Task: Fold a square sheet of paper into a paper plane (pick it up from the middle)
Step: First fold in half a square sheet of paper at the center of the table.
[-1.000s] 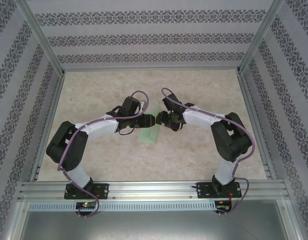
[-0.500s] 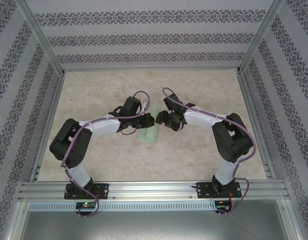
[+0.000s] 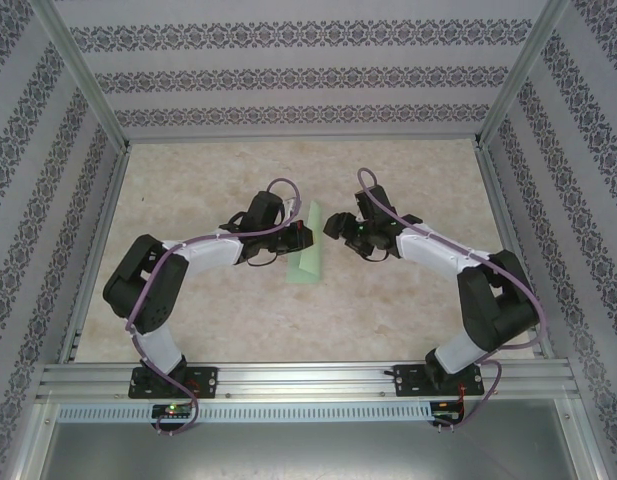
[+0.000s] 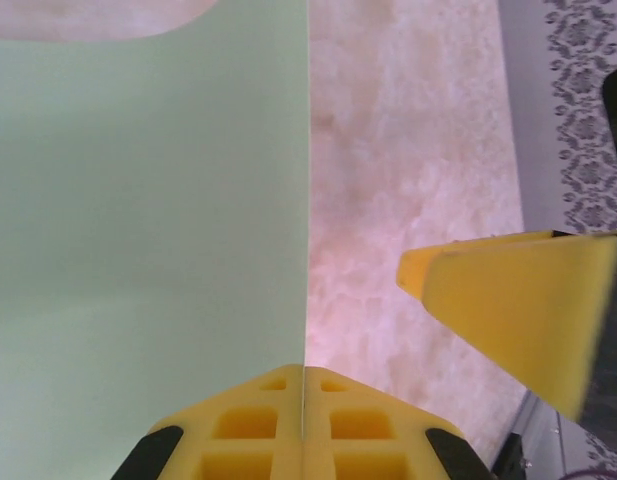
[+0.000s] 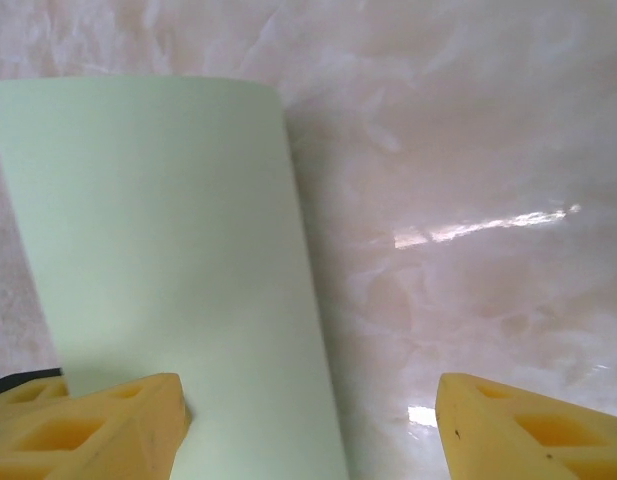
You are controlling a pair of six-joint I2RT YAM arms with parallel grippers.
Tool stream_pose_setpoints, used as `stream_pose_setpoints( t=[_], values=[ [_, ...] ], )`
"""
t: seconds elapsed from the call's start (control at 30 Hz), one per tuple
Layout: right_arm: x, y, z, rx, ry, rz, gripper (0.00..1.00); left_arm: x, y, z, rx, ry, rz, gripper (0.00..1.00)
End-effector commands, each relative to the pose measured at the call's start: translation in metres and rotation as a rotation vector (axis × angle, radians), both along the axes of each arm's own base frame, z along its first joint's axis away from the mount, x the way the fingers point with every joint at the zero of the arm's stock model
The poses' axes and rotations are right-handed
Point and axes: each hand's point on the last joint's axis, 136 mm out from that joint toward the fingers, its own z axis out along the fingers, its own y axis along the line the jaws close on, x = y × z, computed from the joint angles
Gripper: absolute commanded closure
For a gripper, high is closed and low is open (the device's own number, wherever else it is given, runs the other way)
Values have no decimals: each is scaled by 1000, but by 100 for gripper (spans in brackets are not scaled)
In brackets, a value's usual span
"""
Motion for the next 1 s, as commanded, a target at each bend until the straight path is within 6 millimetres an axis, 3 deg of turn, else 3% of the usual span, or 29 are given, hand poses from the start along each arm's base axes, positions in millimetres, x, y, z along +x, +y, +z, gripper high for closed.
stream_pose_setpoints(
  t=[0.0, 0.3, 0.7, 0.8, 0.87, 0.9, 0.97],
  values=[
    [6, 22, 0, 6, 3, 48, 32, 0, 10, -16, 69, 8, 40, 97],
    [12, 32, -29, -45, 62, 69, 35, -1, 15, -27, 118, 6, 35, 93],
    [5, 40, -54, -77, 121, 107, 36, -3, 19, -22, 144, -11, 17, 77],
    [7, 43, -55, -67, 118, 104, 35, -3, 24, -14, 168, -29, 23, 64],
    [8, 45, -55, -63, 117, 104, 35, -4, 28, -8, 174, -48, 37, 62],
    [8, 44, -56, -68, 120, 100, 35, -4, 32, -5, 187, -56, 51, 54],
    [11, 45, -56, -65, 118, 93, 35, -4, 37, 2, 194, -76, 71, 51]
  ],
)
